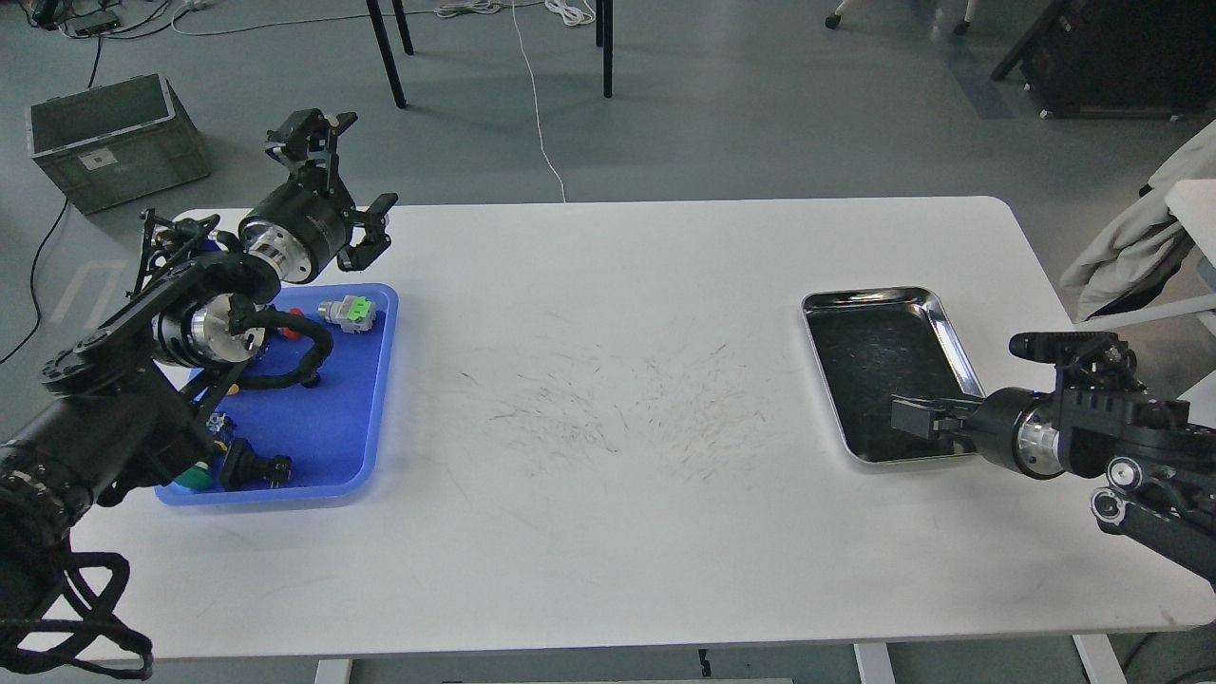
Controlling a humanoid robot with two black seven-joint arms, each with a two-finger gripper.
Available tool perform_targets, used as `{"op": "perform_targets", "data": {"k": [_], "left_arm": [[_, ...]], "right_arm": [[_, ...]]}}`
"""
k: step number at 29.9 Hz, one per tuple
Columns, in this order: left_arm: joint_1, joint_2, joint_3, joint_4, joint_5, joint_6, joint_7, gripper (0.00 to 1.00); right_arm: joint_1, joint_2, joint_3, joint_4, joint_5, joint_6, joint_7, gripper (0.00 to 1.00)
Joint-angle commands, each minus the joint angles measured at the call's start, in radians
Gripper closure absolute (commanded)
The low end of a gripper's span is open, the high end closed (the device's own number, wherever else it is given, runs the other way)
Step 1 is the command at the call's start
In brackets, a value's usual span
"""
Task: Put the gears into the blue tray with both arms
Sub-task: 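Reach the right gripper into the metal tray and grasp another black part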
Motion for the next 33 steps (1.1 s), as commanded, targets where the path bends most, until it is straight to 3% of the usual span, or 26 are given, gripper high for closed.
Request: {"op": "perform_targets", "data": {"k": [1,19,24,28,33], "left_arm": [[0.0,-0.002,0.0,0.0,0.0,0.001,-0.001,0.02],[0.003,-0.002,0.001,0.0,0.0,-0.001,-0.002,0.02],[0.003,-0.002,0.0,0.0,0.0,-0.001,-0.002,0.02],[0.003,0.0,0.0,-0.001,0.0,0.001,-0.002,0.02],[0.003,0.0,0.001,0.0,0.0,-0.001,-0.002,0.02]], "right_arm": [[0.006,0.013,-0.017,-0.006,-0.017,0.0,0.002,0.07],[0.078,0.026,-0.115,-0.019,-0.02,0.005,0.007,0.31],[0.13,0.024,-0.19,-0.026,-0.02,0.005,0.008,0.46],[0.135,0.026,-0.193,-0.031,-0.02,0.005,0.008,0.52],[0.139,0.026,-0.195,-0.029,-0.02,0.005,0.011,0.79]]}}
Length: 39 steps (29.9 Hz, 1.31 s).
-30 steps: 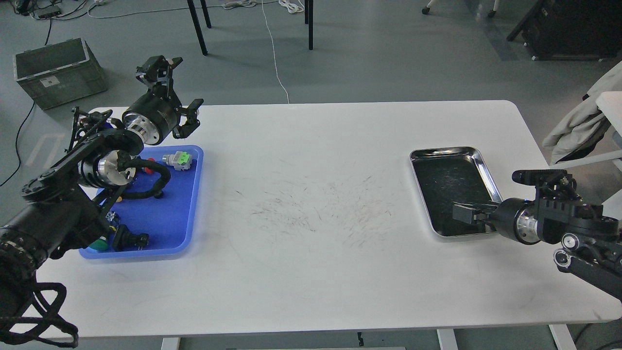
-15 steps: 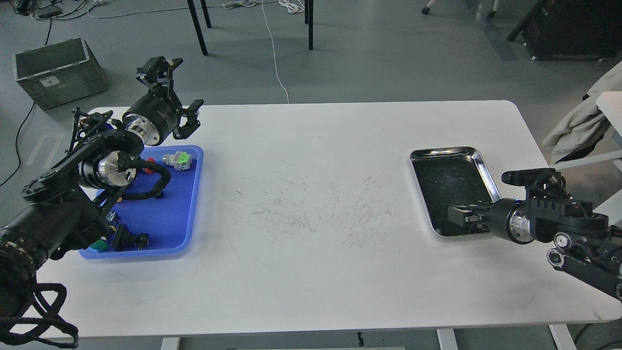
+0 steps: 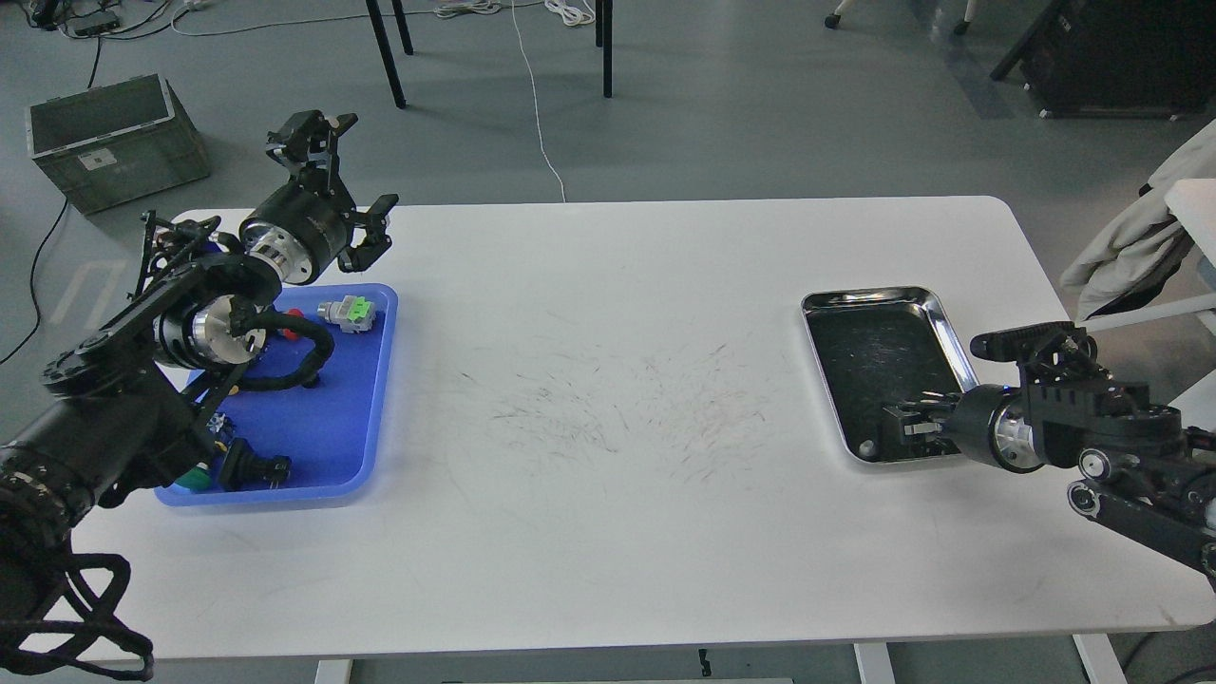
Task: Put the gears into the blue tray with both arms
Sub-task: 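Reach the right gripper into the metal tray and grasp another black part, then carry the second black part with the right gripper to the table center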
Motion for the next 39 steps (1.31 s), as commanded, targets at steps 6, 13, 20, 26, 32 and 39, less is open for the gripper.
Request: {"op": "perform_targets", "data": {"k": [6,13,20,26,32,39], "left_arm": [[0.0,0.003,0.001,0.001,0.0,0.001,0.0,0.02],[0.0,0.003,0.001,0.001,0.0,0.001,0.0,0.02],[-0.003,0.003,0.001,0.001,0.0,0.001,0.0,0.02],[-0.002,0.001,0.001,0.001,0.0,0.001,0.0,0.02],[-0.006,0.004,0.001,0.001,0.0,0.007,0.0,0.02],[-0.012,0.006,0.014,0.001,0.0,0.007,0.002,0.02]], "right_arm": [[0.005,-0.001,-0.002,0.003,0.0,0.006,0.015,0.98],[0.036,-0.003,0.006,0.02,0.005,0.005,0.015,0.98],[0.204,-0.096,0.066,0.098,0.099,-0.003,0.015,0.98],[0.281,-0.067,0.167,0.138,0.323,-0.006,0.067,0.98],[0.29,0.158,0.172,0.118,0.454,-0.015,0.058,0.98],[0.251,0.414,0.169,-0.003,0.491,-0.061,0.066,0.98]]}}
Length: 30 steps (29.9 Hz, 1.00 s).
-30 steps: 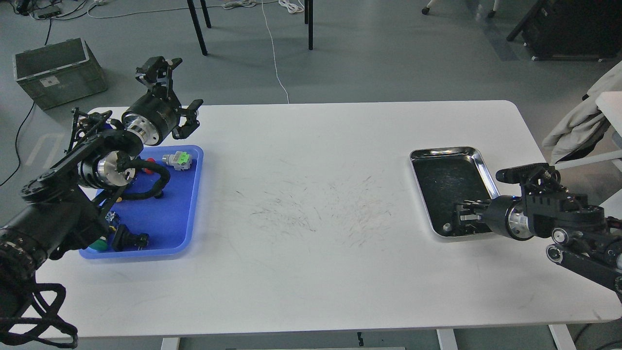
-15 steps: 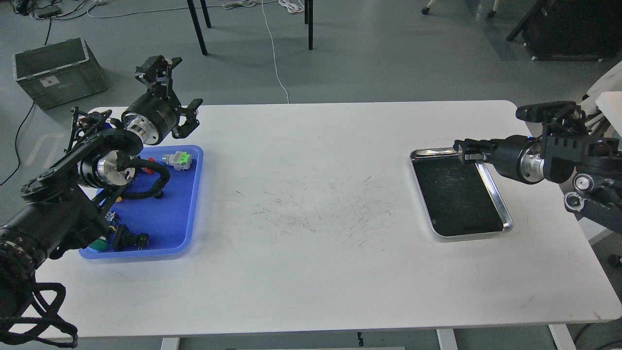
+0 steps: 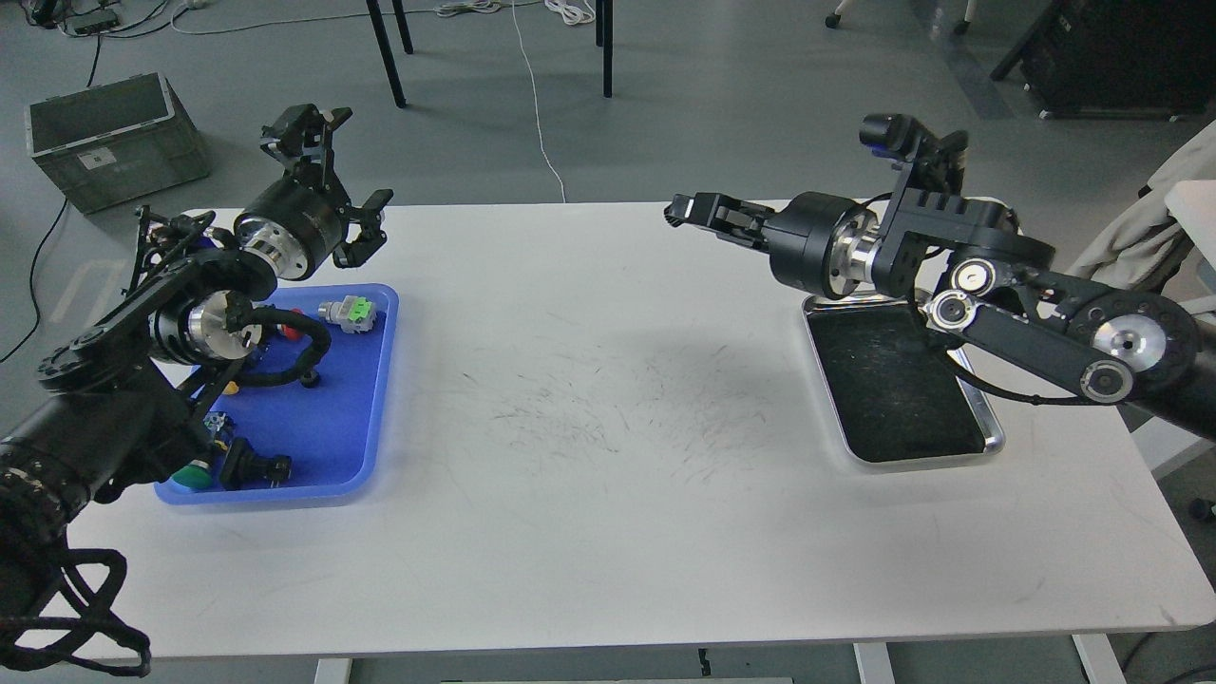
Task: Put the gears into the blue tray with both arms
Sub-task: 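Carry the second black part with the right gripper to the table center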
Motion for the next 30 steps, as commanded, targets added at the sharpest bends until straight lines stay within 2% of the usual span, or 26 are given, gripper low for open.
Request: {"op": "perform_targets", "data": {"k": [1,11,22,30], "left_arm": [[-0.002,-0.002,0.013,0.0,0.0,0.0,0.0,0.02],[-0.005,-0.004,0.013,0.001,0.0,0.003,-0.001,0.02],[-0.004,-0.005,0.013,0.001,0.0,0.006,-0.001,0.02],[-0.002,-0.005,0.013,0.001,-0.001,0.006,-0.001,0.02]], "right_arm": [[-0.036,0.133,-0.005,-0.059,0.004,-0.015,0.003,0.98],[-0.142,0.411,-0.009,-0.21,-0.005,-0.078,0.008,0.99],[-0.167,0.416,-0.12,-0.388,-0.015,-0.141,0.008,0.99],[-0.168,0.416,-0.131,-0.382,-0.004,-0.141,0.008,0.98]]}}
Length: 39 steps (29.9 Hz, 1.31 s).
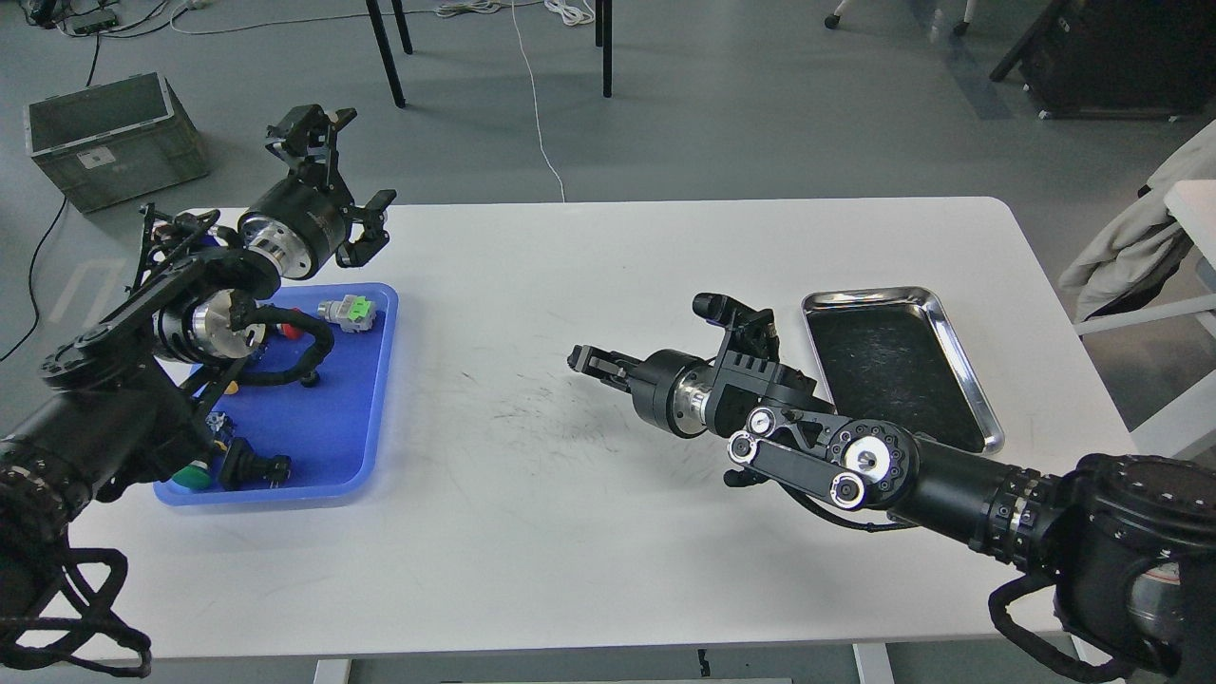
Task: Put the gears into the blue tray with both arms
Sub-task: 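Carry the second black part with the right gripper to the table center, then release the black part on the table and withdraw the right arm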
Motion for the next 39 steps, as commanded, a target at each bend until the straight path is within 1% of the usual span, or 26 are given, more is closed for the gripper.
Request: {"op": "perform_targets", "data": {"k": [1,6,9,13,16,18,19,20,21,22,25,28,35,39], "left_arm": [[-0.001,-0.003,0.0,0.0,-0.001,0.0,0.0,0.02],[-0.001,-0.003,0.0,0.0,-0.001,0.0,0.0,0.02],[-0.001,-0.003,0.0,0.0,0.0,0.0,-0.001,0.02],[-0.001,-0.003,-0.001,0.0,-0.001,0.0,-0.001,0.02],[0.001,-0.004,-0.001,0.0,-0.001,0.0,-0.001,0.02],[-0.001,-0.004,0.0,0.0,0.0,0.0,-0.001,0.02],[0.001,-0.003,0.0,0.0,0.0,0.0,-0.001,0.02],[0.001,-0.001,0.0,0.0,0.0,0.0,-0.001,0.02],[0.001,-0.001,0.0,0.0,-0.001,0.0,-0.001,0.02],[0.001,-0.001,0.0,0.0,0.0,0.0,-0.001,0.02],[0.001,-0.003,0.0,0.0,0.0,0.0,-0.001,0.02],[-0.001,-0.001,0.002,0.0,0.0,0.0,0.0,0.02],[-0.001,0.016,0.002,-0.008,0.002,-0.002,0.002,0.02],[0.001,0.049,0.026,-0.031,0.002,-0.003,0.003,0.02]], "right_arm": [[-0.004,0.0,-0.002,0.01,0.011,0.001,0.0,0.98],[-0.016,0.0,-0.005,0.036,0.02,0.011,0.0,0.96],[-0.021,0.0,-0.056,0.034,0.018,0.011,-0.002,0.93],[-0.028,0.0,-0.088,0.033,0.015,0.011,-0.002,0.93],[-0.03,0.0,-0.088,0.033,0.017,0.011,-0.002,0.87],[-0.03,0.0,-0.088,0.034,0.017,0.009,-0.002,0.79],[-0.03,0.0,-0.09,0.034,0.017,0.006,-0.002,0.71],[-0.03,0.0,-0.09,0.036,0.018,-0.002,-0.002,0.58],[-0.028,0.0,-0.088,0.037,0.024,-0.009,-0.002,0.42],[-0.027,0.0,-0.086,0.04,0.032,-0.014,-0.002,0.32],[-0.022,0.0,-0.059,0.043,0.034,-0.029,0.001,0.16],[-0.021,0.0,0.053,0.043,0.035,-0.032,0.001,0.07],[-0.028,0.0,0.367,0.045,0.057,-0.031,0.0,0.06],[-0.068,0.0,0.563,0.059,0.156,-0.019,0.001,0.06]]}}
